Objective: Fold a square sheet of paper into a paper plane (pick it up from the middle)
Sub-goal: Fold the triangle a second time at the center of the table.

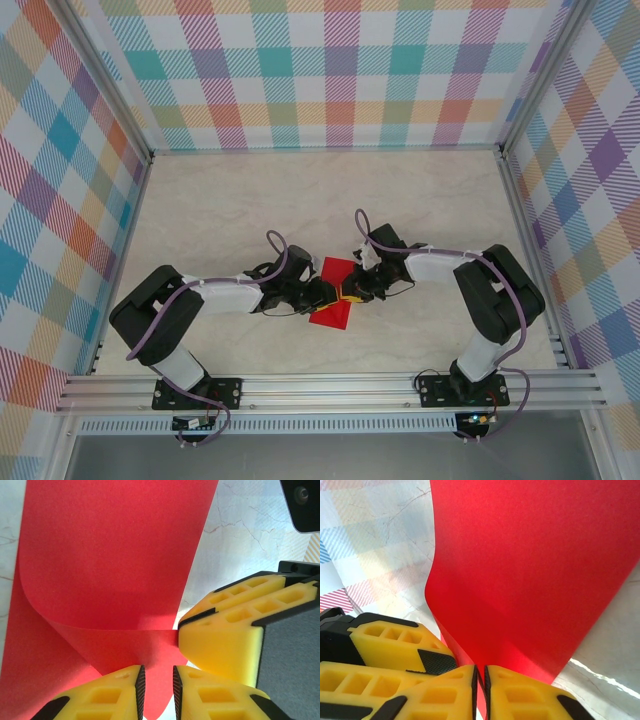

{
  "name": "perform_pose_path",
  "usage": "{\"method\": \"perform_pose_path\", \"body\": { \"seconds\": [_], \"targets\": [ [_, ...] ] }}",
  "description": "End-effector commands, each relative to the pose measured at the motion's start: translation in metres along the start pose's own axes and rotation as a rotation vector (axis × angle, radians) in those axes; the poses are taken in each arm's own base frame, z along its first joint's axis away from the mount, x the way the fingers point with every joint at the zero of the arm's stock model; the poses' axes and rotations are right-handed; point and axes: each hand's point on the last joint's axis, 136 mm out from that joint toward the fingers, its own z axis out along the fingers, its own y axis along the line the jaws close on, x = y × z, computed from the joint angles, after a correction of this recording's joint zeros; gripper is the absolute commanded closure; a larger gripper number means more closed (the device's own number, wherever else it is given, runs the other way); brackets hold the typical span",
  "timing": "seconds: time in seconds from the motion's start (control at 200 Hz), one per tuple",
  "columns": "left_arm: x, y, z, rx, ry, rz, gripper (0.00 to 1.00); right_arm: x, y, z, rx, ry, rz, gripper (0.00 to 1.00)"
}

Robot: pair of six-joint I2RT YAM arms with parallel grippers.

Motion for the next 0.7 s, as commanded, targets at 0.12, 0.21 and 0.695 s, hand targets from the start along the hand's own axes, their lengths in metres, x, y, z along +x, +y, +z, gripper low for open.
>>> {"method": "perform_pose_path", "body": {
  "seconds": [0.12, 0.21, 0.695],
  "targets": [
    [0.003, -0.027, -0.004, 0.080, 0.009, 0.052, 0.76, -0.007, -0.004, -0.004, 0.055, -0.045, -0.042, 0.89],
    [0.002, -0.030, -0.003, 0.091, 0.011, 0.057, 0.76, -0.008, -0.006, -0.005, 0.071, -0.051, -0.047, 0.90],
    [0.000, -0.030, 0.006, 0.088, 0.028, 0.060, 0.76, -0.013, -0.015, -0.004, 0.129, -0.063, -0.045, 0.90]
  ]
}}
